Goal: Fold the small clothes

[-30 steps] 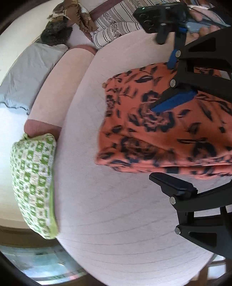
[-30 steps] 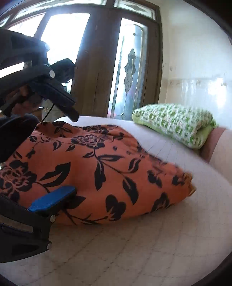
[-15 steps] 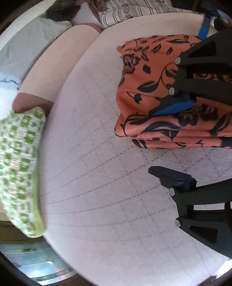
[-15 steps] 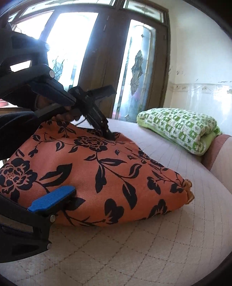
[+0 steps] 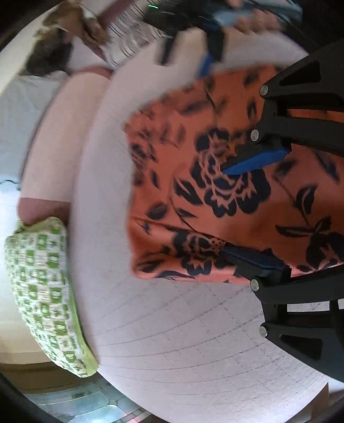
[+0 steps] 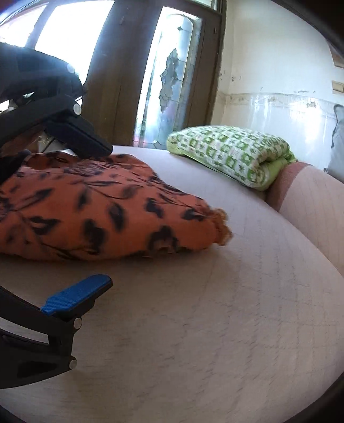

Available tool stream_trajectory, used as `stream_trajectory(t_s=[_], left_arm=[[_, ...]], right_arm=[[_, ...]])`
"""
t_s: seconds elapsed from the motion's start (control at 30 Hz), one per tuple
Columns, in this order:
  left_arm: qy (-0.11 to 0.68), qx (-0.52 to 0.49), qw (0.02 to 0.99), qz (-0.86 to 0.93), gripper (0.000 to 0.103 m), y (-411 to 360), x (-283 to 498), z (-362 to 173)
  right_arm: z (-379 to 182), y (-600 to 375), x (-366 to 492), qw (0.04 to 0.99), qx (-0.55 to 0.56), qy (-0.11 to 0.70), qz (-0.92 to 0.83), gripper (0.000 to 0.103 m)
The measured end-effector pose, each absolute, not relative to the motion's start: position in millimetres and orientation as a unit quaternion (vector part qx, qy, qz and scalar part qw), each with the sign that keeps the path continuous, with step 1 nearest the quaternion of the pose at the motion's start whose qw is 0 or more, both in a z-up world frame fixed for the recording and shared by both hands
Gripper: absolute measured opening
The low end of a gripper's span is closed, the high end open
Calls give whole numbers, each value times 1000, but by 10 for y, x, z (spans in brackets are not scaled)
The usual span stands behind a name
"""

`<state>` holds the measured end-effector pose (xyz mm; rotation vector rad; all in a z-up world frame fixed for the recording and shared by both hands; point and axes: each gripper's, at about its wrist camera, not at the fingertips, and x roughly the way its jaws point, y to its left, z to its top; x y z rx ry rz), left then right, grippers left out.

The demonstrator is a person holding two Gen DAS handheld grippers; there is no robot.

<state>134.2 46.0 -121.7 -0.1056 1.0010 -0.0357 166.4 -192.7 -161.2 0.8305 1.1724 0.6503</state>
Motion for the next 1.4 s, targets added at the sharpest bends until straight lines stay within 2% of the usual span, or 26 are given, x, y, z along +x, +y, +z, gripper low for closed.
stream_trajectory(t_s=[0.07, 0.1, 0.17, 0.23, 0.33, 0.37, 0.43, 0.5, 0.53, 0.63, 0.77, 0.8, 0.83, 0.9, 0.97, 1.03, 1.07, 1.13, 1.17, 1.2, 1.33, 1.37, 1.4], left_arm=[[475, -46, 879, -18, 59, 452, 1312, -1227], [475, -45, 878, -18, 59, 443, 1315, -1228], [475, -49, 878, -16, 59, 469, 1305, -1242], [470, -60, 880, -21, 59, 517, 1263, -1254], [464, -57, 884, -28, 58, 513, 1239, -1282], [465, -51, 884, -26, 58, 490, 1247, -1292], [466, -52, 883, -23, 58, 515, 1265, -1289], [465, -59, 883, -25, 58, 541, 1259, -1279], [463, -60, 884, -27, 58, 549, 1254, -1288], [463, -59, 884, -25, 58, 551, 1260, -1291], [460, -63, 885, -28, 58, 577, 1246, -1301], [460, -63, 885, -29, 58, 586, 1248, -1305], [459, -64, 886, -29, 58, 597, 1243, -1309], [459, -69, 885, -32, 58, 616, 1238, -1309], [459, -73, 885, -33, 58, 631, 1237, -1312], [460, -70, 884, -34, 58, 607, 1242, -1315], [460, -65, 885, -31, 58, 593, 1237, -1309], [461, -68, 884, -33, 58, 615, 1237, -1307], [461, -71, 884, -35, 58, 628, 1240, -1311], [461, -71, 884, -36, 58, 636, 1242, -1311], [458, -71, 885, -33, 58, 646, 1241, -1310], [457, -72, 886, -33, 58, 648, 1241, -1307], [457, -70, 886, -34, 58, 646, 1234, -1306]], right_arm=[[-1685, -1748, 1864, 701, 341, 553, 294, 91], [-1730, -1649, 1921, 692, 324, 575, 292, 79], [-1656, -1466, 1940, 697, 283, 588, 297, 38], [-1389, -1412, 1850, 730, 255, 561, 297, 29], [-1376, -1367, 1801, 757, 213, 556, 268, 28], [-1533, -1309, 1821, 754, 184, 579, 250, 32], [-1534, -1440, 1789, 743, 249, 563, 260, 42], [-1418, -1600, 1687, 729, 308, 539, 291, 76], [-1358, -1689, 1600, 731, 316, 528, 294, 79], [-1361, -1831, 1350, 729, 311, 538, 285, 79], [-1659, -1746, 1047, 695, 315, 573, 297, 76], [-1647, -1693, 1034, 701, 300, 571, 304, 49], [-1615, -1618, 1006, 701, 288, 578, 303, 41], [-1426, -1572, 931, 726, 265, 555, 307, 35], [-1333, -1524, 882, 742, 241, 549, 300, 35], [-1576, -1502, 918, 738, 207, 584, 268, 40], [-1633, -1580, 921, 730, 248, 578, 268, 45], [-1545, -1688, 874, 722, 296, 560, 278, 58], [-1471, -1722, 822, 724, 304, 549, 285, 75], [-1410, -1741, 776, 729, 303, 540, 291, 80], [-1547, -1792, 623, 717, 306, 558, 282, 80], [-1655, -1720, 619, 714, 284, 575, 281, 61], [-1690, -1664, 669, 713, 280, 577, 285, 34]])
